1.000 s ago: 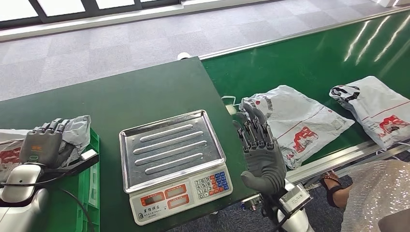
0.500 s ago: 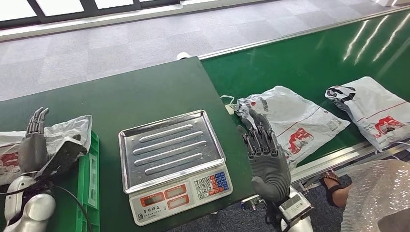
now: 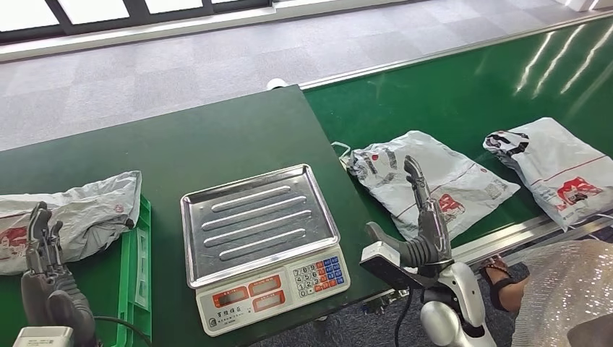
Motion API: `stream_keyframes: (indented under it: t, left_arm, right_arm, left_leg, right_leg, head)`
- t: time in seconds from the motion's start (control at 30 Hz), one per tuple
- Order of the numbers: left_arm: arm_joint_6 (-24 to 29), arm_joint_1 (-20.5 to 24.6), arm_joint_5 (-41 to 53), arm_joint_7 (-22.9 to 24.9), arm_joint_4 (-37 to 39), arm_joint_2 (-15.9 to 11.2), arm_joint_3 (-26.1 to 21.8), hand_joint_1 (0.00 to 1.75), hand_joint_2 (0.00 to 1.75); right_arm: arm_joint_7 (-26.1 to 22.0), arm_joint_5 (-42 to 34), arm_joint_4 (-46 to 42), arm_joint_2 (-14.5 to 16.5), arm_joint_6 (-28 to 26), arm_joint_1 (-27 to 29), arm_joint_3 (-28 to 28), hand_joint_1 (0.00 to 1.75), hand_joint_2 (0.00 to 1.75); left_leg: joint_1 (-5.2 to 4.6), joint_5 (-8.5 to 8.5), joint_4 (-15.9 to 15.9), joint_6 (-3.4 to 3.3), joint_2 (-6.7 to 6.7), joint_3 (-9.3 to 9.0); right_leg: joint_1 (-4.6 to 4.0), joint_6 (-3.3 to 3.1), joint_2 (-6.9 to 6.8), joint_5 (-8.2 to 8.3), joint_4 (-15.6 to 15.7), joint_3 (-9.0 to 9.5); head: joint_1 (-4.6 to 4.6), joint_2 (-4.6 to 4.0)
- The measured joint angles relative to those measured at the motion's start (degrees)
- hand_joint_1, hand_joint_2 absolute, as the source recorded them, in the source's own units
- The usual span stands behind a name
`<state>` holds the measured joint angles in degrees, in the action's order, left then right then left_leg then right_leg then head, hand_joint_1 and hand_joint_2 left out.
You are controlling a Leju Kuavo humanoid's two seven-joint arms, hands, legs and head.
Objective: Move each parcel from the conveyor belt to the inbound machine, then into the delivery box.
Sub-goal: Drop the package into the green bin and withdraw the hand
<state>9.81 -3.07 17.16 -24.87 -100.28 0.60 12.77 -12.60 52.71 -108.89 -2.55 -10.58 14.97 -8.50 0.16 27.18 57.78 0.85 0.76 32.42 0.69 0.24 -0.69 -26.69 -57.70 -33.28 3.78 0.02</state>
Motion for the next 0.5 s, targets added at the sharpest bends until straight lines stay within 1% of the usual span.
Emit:
stream_keyframes:
  t: [0.03, 0.13, 0.17, 0.23, 0.33, 0.4, 0.5]
  left_arm:
    - [-0.46, -0.77, 0.14, 0.12, -0.34, 0.46, 0.33, 0.0, 0.0]
    - [-1.03, -2.19, 0.45, 0.18, -1.14, 1.56, 1.1, 0.0, 0.0]
    - [-1.34, -2.46, 0.24, 0.22, -1.32, 1.82, 1.19, 0.0, 0.0]
    - [-2.59, -2.87, -1.13, 0.3, -1.55, 2.29, 1.21, 0.0, 0.0]
    - [-4.6, -3.02, -3.9, 0.35, -1.62, 2.81, 1.21, 0.0, 0.0]
    - [-5.1, -3.01, -4.62, 0.5, -1.59, 2.97, 1.21, 0.0, 0.0]
    - [-5.4, -3.02, -4.8, 0.75, -1.28, 3.13, 1.22, 0.0, 0.0]
  right_arm:
    - [0.62, 2.47, 0.92, -0.86, -0.49, -0.02, -0.75, 0.0, 1.75]
    - [2.09, 6.63, 2.85, -2.73, -1.11, -0.02, -2.15, 0.0, 1.75]
    - [3.19, 8.93, 3.3, -3.43, -1.18, -0.04, -2.32, 0.0, 1.75]
    - [6.76, 16.4, 4.43, -5.75, -1.36, -0.28, -2.34, 0.0, 1.75]
    - [11.52, 26.29, 6.99, -10.89, -0.8, -1.52, -2.15, 0.0, 1.75]
    - [13.06, 29.61, 9.03, -14.86, 1.11, -2.64, -1.9, 0.0, 1.75]
    - [14.49, 31.88, 12.63, -21.12, 5.28, -4.08, -1.54, 0.0, 1.75]
  left_leg:
    - [-0.01, 0.0, 0.0, 0.0, -0.02, 0.0]
    - [-0.01, 0.0, 0.01, 0.0, -0.03, 0.01]
    - [-0.01, 0.0, 0.01, 0.0, -0.03, 0.01]
    - [-0.01, 0.0, 0.01, 0.0, -0.04, 0.03]
    - [-0.01, 0.01, 0.01, -0.02, -0.04, 0.18]
    - [-0.02, 0.05, 0.01, -0.09, -0.04, 0.39]
    - [-0.06, 0.04, 0.03, -0.21, -0.04, 0.3]
  right_leg:
    - [0.01, 0.0, -0.02, 0.01, 0.0, 0.01]
    - [0.01, 0.01, -0.02, 0.02, 0.0, 0.0]
    - [0.0, 0.01, -0.02, 0.02, 0.0, 0.0]
    - [0.0, 0.01, -0.02, 0.01, 0.0, 0.0]
    - [0.02, 0.02, -0.02, 0.01, 0.0, 0.01]
    - [0.09, 0.06, -0.02, 0.0, 0.0, 0.02]
    - [0.21, 0.18, -0.04, 0.02, 0.0, 0.0]
  head:
    - [0.0, 0.0]
    - [-0.01, 0.0]
    - [-0.02, 0.0]
    - [-0.02, 0.0]
    - [-0.01, 0.0]
    - [-0.01, 0.01]
    - [-0.01, 0.01]
